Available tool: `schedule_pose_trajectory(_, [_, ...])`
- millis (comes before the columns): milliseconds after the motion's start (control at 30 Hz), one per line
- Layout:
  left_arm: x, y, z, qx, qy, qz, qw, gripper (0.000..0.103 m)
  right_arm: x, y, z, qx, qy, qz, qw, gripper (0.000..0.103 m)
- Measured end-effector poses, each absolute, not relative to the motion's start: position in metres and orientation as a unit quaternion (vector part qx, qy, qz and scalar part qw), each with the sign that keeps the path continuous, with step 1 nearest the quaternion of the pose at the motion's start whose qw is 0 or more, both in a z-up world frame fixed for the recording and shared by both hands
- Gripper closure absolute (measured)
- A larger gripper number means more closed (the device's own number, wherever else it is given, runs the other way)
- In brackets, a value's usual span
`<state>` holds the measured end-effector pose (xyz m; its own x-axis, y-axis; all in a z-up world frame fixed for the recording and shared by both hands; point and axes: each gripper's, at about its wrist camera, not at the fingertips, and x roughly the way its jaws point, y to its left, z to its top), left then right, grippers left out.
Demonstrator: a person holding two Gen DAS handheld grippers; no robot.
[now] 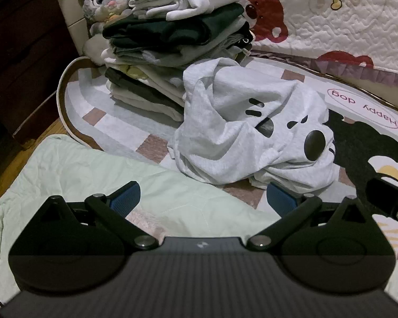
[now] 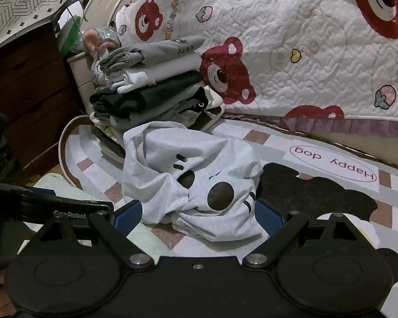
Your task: Fold clothes
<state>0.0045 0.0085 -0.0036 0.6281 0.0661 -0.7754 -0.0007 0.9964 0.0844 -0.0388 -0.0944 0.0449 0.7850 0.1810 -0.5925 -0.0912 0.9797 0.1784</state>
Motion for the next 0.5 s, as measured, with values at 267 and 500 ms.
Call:
schedule_pose_trajectory(267, [0.005,0.009,-0.007,0.036,0.439,0.017,0.898,0.000,-0.038,-0.095,0.042,0.074,0.328,0.070,0.939,0.009])
schedule_pose_trajectory(500, [0.011,0.008,-0.019,0.036,0.446,0.012,0.894,0.000,-0.033,-0.102,0.034,0.079,0.333,0.090,0.935,0.008])
